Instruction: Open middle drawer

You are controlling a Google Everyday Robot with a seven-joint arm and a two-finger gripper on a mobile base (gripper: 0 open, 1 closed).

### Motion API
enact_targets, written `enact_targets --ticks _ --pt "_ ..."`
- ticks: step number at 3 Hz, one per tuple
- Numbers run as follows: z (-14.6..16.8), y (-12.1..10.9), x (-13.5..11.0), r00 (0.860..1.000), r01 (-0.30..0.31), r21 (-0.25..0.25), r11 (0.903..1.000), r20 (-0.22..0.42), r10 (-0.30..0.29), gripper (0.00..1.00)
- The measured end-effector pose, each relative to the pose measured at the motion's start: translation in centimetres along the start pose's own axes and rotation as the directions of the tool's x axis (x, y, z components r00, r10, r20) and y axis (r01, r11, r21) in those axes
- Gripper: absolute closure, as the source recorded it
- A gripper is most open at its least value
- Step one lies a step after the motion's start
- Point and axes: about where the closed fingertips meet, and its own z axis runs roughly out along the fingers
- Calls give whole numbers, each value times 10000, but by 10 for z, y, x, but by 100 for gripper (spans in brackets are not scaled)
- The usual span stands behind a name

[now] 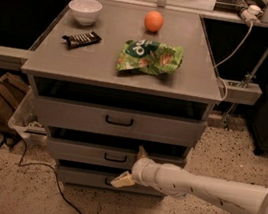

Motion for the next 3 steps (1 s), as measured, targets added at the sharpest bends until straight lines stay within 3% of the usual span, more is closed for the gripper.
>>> enact_targets --ticks 3 --pt "28 -12 -7 9969 730 288 9969 -318 -721 0"
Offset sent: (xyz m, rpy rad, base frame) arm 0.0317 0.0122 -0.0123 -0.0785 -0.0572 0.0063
